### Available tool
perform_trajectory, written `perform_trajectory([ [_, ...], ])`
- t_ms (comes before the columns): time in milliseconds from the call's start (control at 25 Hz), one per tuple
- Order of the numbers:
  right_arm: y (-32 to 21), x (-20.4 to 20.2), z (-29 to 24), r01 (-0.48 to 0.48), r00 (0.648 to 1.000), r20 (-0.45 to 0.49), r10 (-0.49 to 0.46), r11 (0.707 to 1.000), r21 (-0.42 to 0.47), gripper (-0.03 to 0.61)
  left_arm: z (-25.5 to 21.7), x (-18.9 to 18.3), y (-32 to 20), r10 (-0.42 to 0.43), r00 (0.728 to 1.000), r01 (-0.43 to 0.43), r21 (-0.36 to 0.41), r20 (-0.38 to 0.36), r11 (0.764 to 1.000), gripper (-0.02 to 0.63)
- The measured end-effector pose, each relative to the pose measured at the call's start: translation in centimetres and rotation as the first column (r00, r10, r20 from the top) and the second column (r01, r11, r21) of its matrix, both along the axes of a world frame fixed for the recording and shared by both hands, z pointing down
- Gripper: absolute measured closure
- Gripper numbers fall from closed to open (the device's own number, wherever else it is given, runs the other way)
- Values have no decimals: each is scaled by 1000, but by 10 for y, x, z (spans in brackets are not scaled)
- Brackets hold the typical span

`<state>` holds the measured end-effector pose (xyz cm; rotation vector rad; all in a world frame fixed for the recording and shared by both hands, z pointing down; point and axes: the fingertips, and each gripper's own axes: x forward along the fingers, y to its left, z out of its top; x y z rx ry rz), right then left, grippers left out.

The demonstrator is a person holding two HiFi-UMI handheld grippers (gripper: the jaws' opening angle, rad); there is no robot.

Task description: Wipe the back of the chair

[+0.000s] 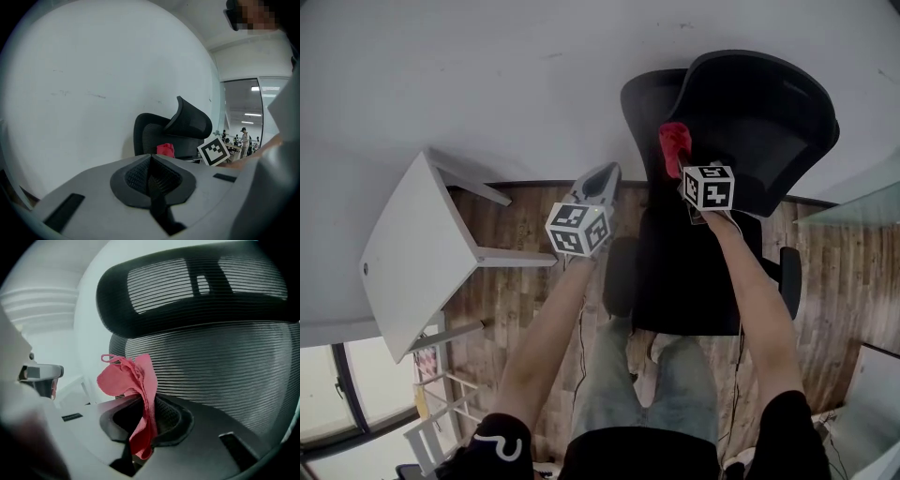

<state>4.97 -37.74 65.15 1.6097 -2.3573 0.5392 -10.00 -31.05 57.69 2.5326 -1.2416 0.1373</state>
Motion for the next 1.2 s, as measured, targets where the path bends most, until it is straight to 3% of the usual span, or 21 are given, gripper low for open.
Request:
perform_trajectory([
  [800, 28, 189, -5, -203, 979, -11, 203, 979, 1, 504, -13, 134, 14, 134, 991, -134, 6, 22, 991, 591],
  [1200, 54, 293, -3, -358, 934, -13, 358, 933, -18, 504, -12, 180, 24, 199, 979, -199, 3, 36, 980, 591],
])
